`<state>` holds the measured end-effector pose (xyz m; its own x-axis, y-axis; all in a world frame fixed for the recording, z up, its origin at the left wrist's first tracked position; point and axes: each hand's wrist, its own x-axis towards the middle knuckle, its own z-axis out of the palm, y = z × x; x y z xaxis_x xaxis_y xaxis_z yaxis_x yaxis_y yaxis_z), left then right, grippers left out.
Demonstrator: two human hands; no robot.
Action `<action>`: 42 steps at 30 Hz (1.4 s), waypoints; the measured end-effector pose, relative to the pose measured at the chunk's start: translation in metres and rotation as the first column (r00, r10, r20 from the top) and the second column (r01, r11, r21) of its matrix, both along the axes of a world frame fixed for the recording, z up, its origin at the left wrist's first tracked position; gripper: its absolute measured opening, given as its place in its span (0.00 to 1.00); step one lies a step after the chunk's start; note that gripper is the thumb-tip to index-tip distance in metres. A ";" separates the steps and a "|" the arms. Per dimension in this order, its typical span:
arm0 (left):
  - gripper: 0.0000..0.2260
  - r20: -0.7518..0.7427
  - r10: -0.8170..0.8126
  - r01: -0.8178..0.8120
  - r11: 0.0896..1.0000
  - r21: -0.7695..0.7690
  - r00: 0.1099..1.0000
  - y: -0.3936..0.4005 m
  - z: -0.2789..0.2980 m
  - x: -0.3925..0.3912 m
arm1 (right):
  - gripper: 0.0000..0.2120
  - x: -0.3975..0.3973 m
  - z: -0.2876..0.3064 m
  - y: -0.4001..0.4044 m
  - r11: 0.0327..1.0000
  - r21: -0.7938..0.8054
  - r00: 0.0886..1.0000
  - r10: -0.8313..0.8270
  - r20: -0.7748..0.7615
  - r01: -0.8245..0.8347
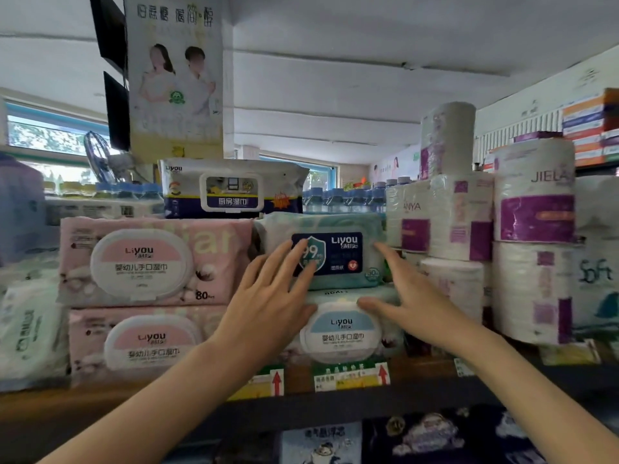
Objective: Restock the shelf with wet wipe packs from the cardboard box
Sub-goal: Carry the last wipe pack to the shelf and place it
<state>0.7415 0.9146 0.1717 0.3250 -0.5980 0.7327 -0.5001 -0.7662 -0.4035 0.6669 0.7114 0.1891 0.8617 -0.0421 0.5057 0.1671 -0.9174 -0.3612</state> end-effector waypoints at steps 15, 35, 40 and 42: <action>0.40 -0.165 0.172 -0.189 0.977 -0.097 0.971 -0.001 0.014 -0.012 | 0.54 0.026 -0.005 0.014 0.973 0.210 0.986 0.061 0.154 -0.092; 0.39 -0.072 -0.016 -0.010 0.935 -0.354 0.997 -0.004 -0.010 -0.007 | 0.38 0.031 0.006 0.014 0.962 0.262 0.956 -0.003 0.292 -0.077; 0.41 -0.256 -0.071 -0.011 0.952 -0.306 0.964 0.000 -0.002 -0.017 | 0.40 0.030 0.002 0.014 0.973 0.220 0.974 0.021 0.226 -0.071; 0.39 -0.392 -0.106 -0.039 0.938 -0.345 0.914 0.000 0.000 -0.015 | 0.47 0.033 -0.004 0.018 0.975 0.210 0.983 0.034 0.179 -0.072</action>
